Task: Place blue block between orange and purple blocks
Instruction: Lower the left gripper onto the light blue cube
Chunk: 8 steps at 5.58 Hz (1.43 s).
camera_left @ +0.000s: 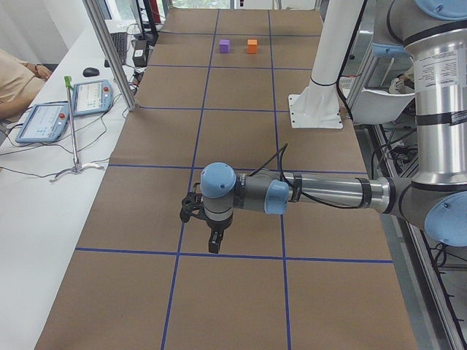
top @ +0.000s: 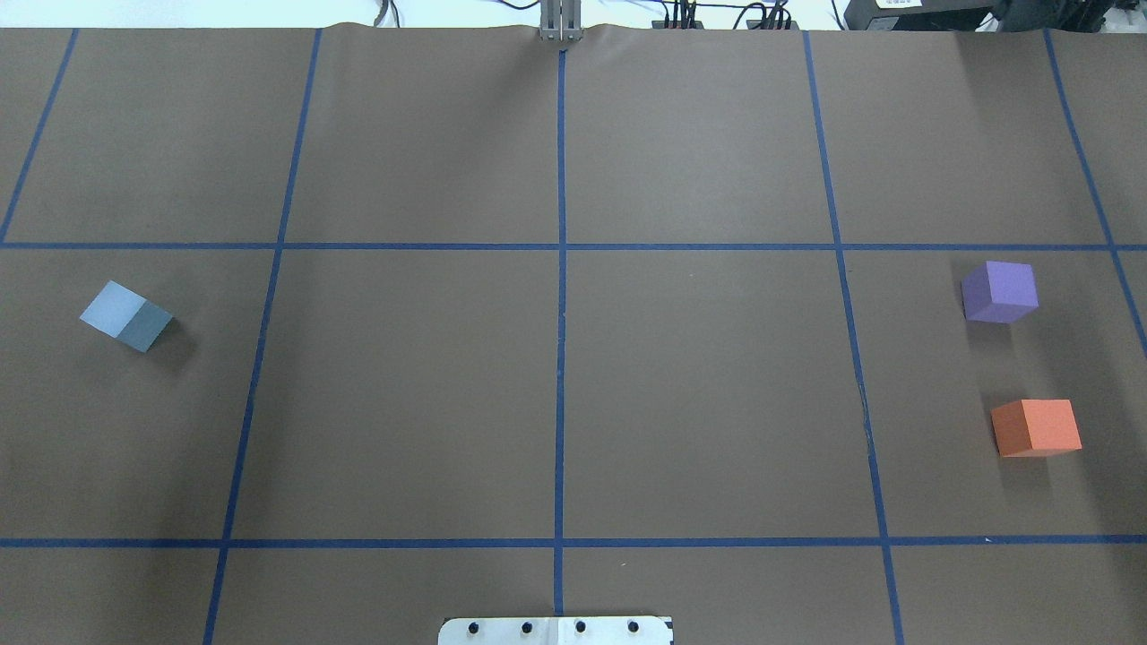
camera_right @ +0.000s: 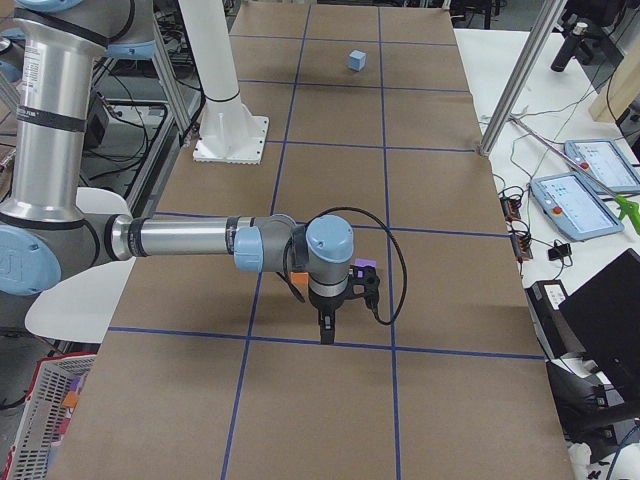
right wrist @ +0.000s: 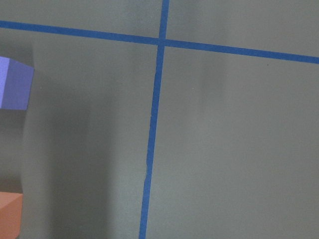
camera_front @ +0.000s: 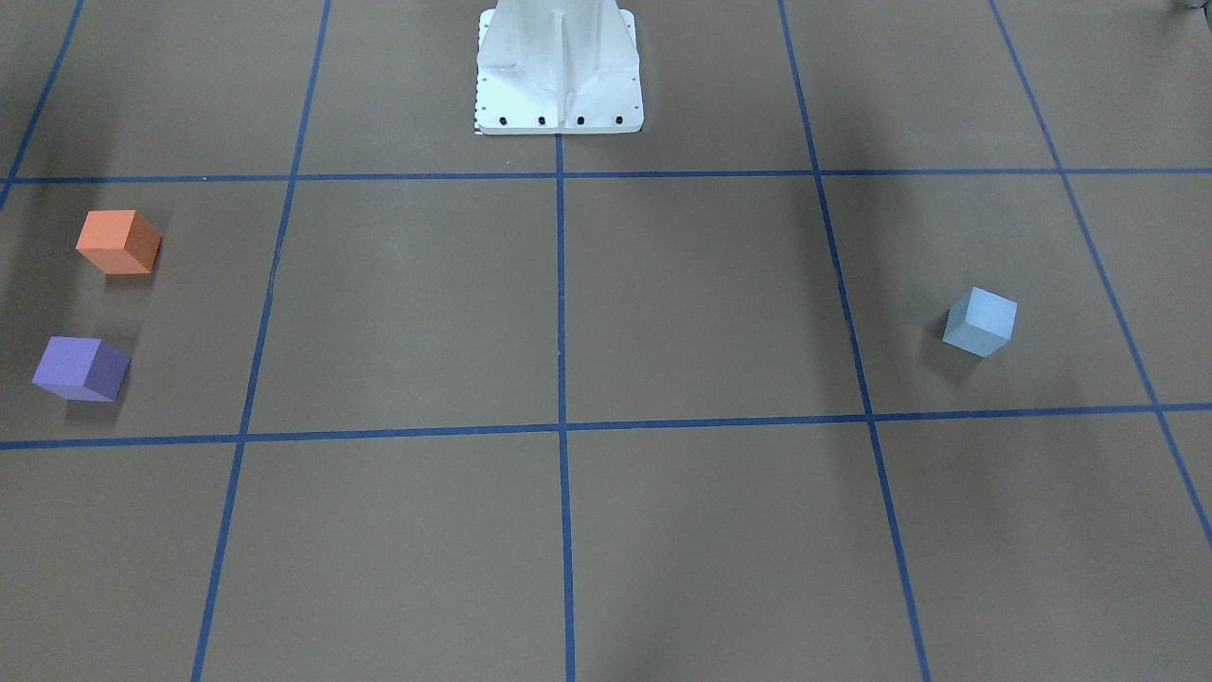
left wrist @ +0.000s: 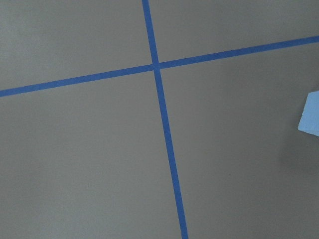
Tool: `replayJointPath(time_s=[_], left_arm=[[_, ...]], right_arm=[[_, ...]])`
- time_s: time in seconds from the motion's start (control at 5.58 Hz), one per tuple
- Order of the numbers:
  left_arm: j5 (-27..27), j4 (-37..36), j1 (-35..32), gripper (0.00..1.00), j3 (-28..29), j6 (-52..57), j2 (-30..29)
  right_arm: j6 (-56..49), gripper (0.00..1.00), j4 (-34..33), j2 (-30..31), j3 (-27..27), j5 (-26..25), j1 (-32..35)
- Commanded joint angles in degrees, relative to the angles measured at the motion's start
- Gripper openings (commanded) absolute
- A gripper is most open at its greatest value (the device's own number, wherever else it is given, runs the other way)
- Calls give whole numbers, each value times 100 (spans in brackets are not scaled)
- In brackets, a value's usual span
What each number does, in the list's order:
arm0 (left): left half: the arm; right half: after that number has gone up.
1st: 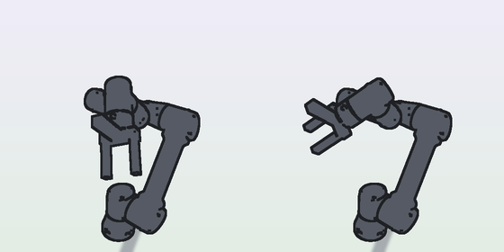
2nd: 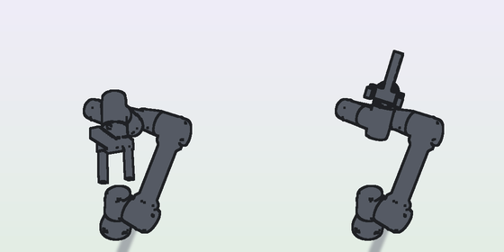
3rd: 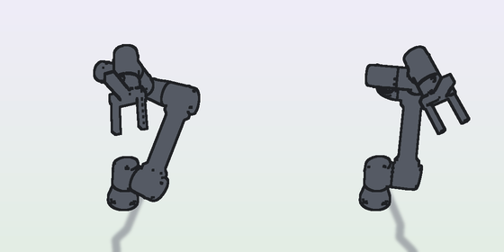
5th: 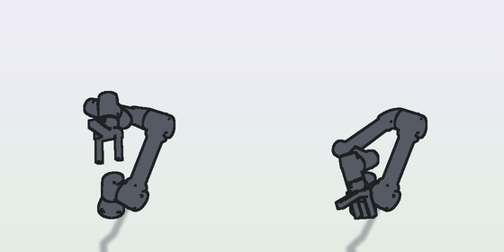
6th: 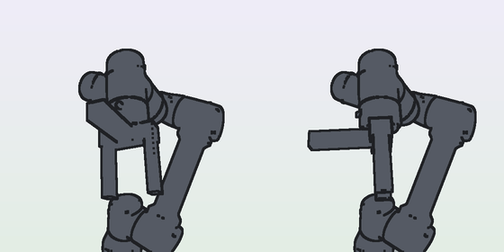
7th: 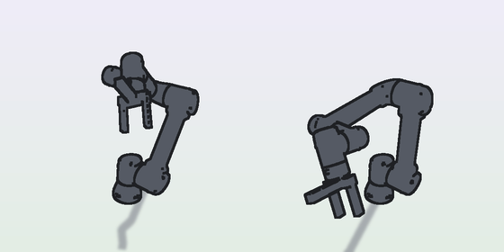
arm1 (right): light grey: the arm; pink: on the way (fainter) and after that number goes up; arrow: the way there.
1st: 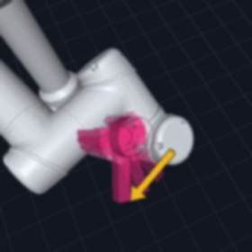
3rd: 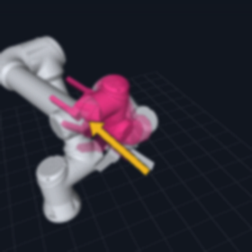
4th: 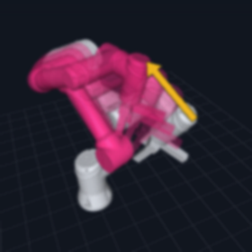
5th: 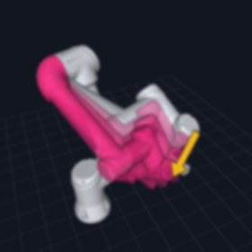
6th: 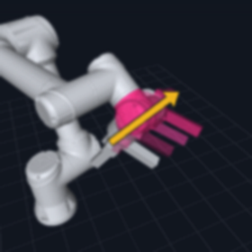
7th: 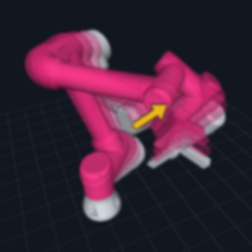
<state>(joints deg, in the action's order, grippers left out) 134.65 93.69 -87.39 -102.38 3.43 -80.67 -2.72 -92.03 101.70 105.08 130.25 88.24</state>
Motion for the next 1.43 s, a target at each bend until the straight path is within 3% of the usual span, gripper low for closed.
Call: replayJointPath(time_s=[0.0, 0.36, 0.72, 0.9, 1.25], left_arm=[[0, 165, 99, 100, 8, 0, -37], [-44, 341, 100, 100, 16, -26, -167], [-35, 1959, 117, 100, 287, -61, -386], [0, 2439, 344, 100, 646, -88, -919], [18, 2966, 975, 100, 693, -491, -1021]], right_arm=[[0, 100, 1, -10, 12, 0, 0], [0, 100, 1, -10, 29, 9, -9], [0, 100, 1, -18, 12, 131, -17], [0, 100, 1, -18, 12, 141, -17], [0, 100, 1, -10, 12, 193, -17]])
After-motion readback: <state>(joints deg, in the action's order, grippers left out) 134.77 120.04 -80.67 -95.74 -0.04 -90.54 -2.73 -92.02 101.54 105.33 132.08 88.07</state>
